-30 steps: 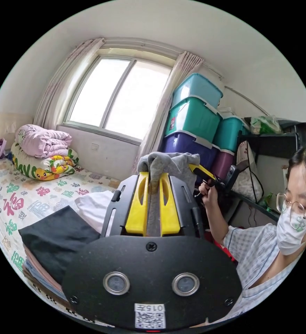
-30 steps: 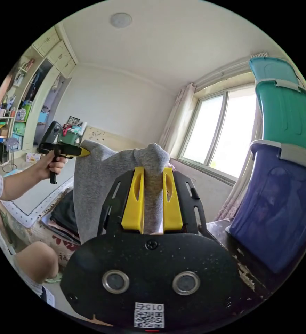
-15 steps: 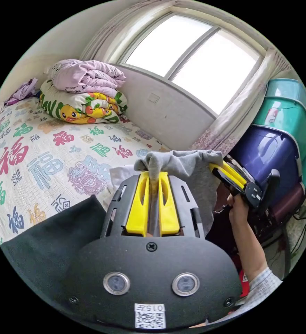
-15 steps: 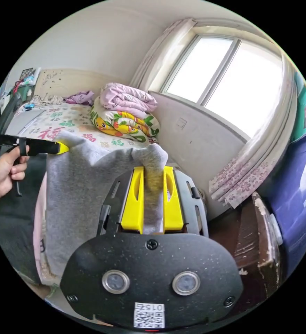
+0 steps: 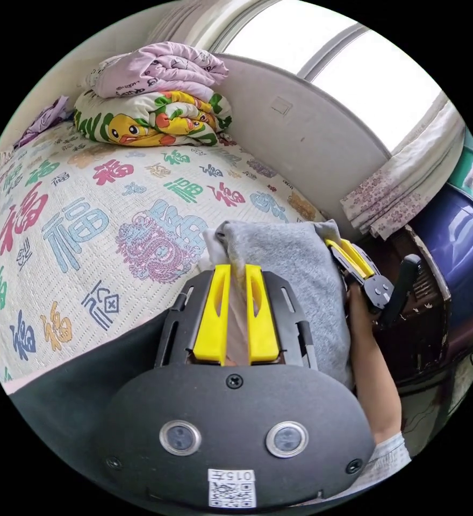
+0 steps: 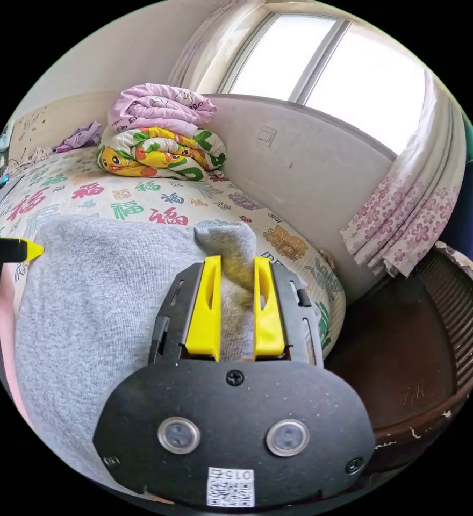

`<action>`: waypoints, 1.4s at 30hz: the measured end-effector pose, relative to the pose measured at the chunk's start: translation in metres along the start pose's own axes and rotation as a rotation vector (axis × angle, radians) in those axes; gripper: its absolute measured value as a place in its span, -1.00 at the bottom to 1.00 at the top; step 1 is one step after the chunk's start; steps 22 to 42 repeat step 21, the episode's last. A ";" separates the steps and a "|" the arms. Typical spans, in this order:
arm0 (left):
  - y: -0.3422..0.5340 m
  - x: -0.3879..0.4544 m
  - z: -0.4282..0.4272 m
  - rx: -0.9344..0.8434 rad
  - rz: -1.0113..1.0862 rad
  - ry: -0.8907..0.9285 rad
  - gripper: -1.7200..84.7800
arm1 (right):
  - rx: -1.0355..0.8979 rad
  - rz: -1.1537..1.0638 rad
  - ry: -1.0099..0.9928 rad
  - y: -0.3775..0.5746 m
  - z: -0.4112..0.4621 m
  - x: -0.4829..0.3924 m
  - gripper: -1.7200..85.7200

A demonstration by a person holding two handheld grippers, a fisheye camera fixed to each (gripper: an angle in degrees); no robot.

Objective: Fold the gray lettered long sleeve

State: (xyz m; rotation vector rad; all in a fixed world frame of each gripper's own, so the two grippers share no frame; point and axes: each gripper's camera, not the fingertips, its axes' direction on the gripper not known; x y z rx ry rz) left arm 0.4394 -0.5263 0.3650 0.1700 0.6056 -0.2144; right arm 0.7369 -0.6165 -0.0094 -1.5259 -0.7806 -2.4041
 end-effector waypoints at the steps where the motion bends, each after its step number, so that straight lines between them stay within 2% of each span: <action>1: 0.006 -0.003 -0.015 0.059 0.001 0.057 -0.83 | 0.019 -0.008 0.028 0.003 -0.014 0.000 -0.82; 3: 0.013 -0.008 -0.044 0.094 -0.009 0.131 -0.83 | 0.163 -0.068 0.159 0.020 -0.092 -0.008 -0.94; 5: 0.033 0.001 -0.098 0.110 0.111 0.147 -0.82 | 0.281 -0.080 0.137 0.048 -0.171 -0.008 -0.97; 7: 0.066 0.012 -0.149 0.136 0.269 0.109 -0.80 | 0.337 -0.192 -0.081 0.094 -0.257 -0.003 -0.98; 8: 0.098 0.017 -0.182 0.145 0.355 0.045 -0.79 | 0.351 -0.243 -0.267 0.128 -0.309 0.005 -0.98; 10: 0.152 0.012 -0.227 0.161 0.386 -0.048 -0.79 | 0.381 -0.333 -0.618 0.199 -0.395 0.020 -0.98; 12: 0.208 -0.003 -0.266 0.183 0.339 -0.071 -0.79 | 0.366 -0.350 -0.846 0.245 -0.443 0.024 -0.98; 16: 0.330 -0.046 -0.326 0.243 0.097 -0.086 -0.81 | 0.401 -0.385 -1.185 0.332 -0.535 0.000 -0.92; 19: 0.392 -0.057 -0.330 0.220 -0.030 -0.079 -0.83 | 0.382 -0.443 -1.223 0.361 -0.575 -0.038 -0.85; 21: 0.415 -0.060 -0.327 0.198 -0.093 -0.086 -0.83 | 0.318 -0.547 -1.180 0.374 -0.606 -0.082 -0.78; 42: 0.415 -0.060 -0.327 0.198 -0.093 -0.086 -0.83 | 0.318 -0.547 -1.180 0.374 -0.606 -0.082 -0.78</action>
